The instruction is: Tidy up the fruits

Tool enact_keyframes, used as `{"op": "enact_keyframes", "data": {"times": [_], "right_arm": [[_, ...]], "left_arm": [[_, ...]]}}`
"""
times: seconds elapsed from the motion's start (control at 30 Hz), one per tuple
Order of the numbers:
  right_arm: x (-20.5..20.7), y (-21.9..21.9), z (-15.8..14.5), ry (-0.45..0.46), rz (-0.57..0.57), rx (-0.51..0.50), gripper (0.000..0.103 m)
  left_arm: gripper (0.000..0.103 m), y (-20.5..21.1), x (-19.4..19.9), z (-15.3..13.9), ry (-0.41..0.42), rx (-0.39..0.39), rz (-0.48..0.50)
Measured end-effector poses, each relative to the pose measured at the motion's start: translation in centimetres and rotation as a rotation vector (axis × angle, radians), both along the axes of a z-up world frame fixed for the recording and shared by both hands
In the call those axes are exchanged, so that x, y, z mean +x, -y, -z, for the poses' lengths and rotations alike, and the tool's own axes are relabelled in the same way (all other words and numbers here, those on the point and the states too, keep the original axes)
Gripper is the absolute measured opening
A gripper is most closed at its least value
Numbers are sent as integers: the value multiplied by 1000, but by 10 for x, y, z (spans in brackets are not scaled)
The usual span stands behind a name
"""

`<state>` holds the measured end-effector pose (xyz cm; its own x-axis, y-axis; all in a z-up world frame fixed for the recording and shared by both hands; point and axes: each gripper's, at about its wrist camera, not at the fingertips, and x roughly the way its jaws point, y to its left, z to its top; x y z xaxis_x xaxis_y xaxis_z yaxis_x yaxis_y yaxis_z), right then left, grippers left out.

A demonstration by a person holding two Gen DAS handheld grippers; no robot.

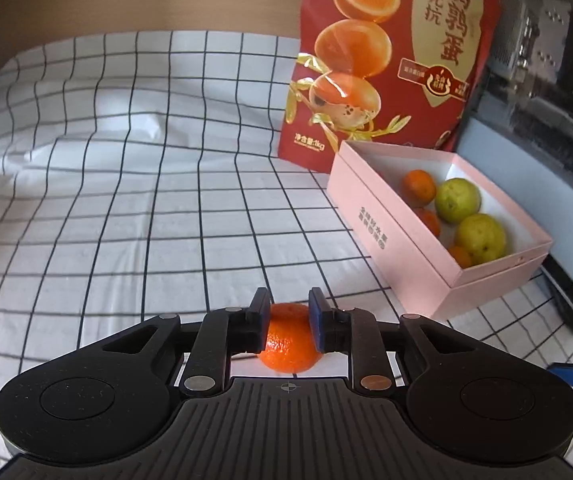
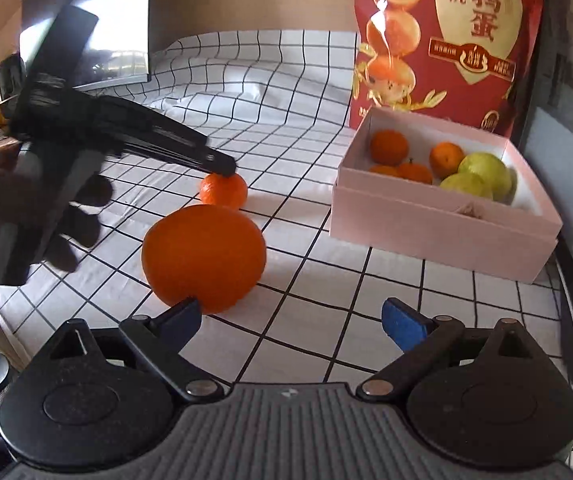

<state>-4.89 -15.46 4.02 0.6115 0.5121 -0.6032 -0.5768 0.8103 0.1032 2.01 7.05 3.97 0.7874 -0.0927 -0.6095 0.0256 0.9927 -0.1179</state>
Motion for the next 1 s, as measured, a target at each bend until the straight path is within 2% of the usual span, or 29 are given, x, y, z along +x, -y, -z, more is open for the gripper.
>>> {"op": "enact_keyframes", "data": {"times": [0.17, 0.4, 0.57, 0.6, 0.7, 0.73, 0.9, 1.0], "right_arm": [[-7, 1, -2, 3, -38, 31, 98], [-14, -20, 10, 49, -79, -4, 98], [-9, -21, 22, 98, -55, -16, 98], [-5, -19, 24, 90, -48, -3, 98], [6, -9, 27, 20, -40, 63, 98], [8, -5, 26, 12, -41, 84, 98], [15, 3, 31, -57, -34, 142, 98], [16, 6, 31, -69, -27, 163, 98]], "left_arm": [[24, 13, 4, 2, 20, 83, 22], [26, 23, -6, 1, 7, 175, 78], [26, 20, -15, 1, 9, 148, 89], [30, 19, -15, 1, 8, 143, 90], [53, 21, -11, 5, -7, 133, 98], [56, 20, -9, 5, -7, 126, 99], [57, 14, -1, 9, -9, 136, 71], [57, 9, 5, 15, -25, 151, 36]]}}
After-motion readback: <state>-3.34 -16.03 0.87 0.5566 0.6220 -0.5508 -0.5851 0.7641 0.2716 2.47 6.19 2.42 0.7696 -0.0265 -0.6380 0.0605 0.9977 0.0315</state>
